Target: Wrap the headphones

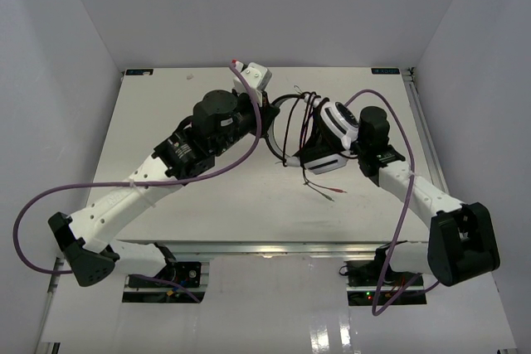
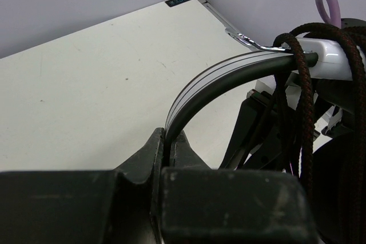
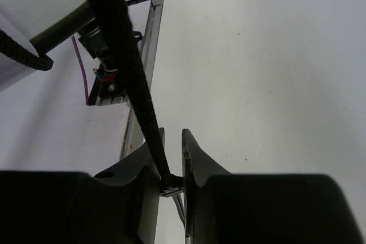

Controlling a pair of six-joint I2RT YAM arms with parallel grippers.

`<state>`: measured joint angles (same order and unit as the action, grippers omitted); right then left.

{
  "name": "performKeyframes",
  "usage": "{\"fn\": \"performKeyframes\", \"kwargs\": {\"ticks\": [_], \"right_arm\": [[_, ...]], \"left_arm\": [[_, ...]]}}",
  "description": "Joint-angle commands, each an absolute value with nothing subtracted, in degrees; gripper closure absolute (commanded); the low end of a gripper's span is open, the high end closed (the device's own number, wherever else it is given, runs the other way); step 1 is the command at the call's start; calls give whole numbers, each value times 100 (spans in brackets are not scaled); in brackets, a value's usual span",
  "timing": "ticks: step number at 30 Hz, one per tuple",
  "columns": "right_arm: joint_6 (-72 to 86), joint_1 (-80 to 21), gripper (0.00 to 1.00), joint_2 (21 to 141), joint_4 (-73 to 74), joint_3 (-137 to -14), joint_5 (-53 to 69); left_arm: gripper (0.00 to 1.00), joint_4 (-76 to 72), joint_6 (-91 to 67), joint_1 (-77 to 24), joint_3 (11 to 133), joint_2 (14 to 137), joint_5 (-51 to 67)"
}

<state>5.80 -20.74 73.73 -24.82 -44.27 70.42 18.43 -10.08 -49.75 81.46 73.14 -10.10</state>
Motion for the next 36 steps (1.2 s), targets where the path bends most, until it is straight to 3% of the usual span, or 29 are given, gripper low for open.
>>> {"fn": "performKeyframes", "kwargs": {"ticks": [1,20,36], "right_arm": [[234,-2127,92,7095,-2054,-4236,7035],[-826,-2127,92,6680,-661,-4491,6776],[121,-2130,59,6743,-1657,-4331,7594]], "left_arm": [[100,201,-1529,-4878,8393,6736,-2115],[100,-394,-1889,-4816,7622,6504,-2943],[100,-797,-2240,-4746,7384,6445,-2683]]}}
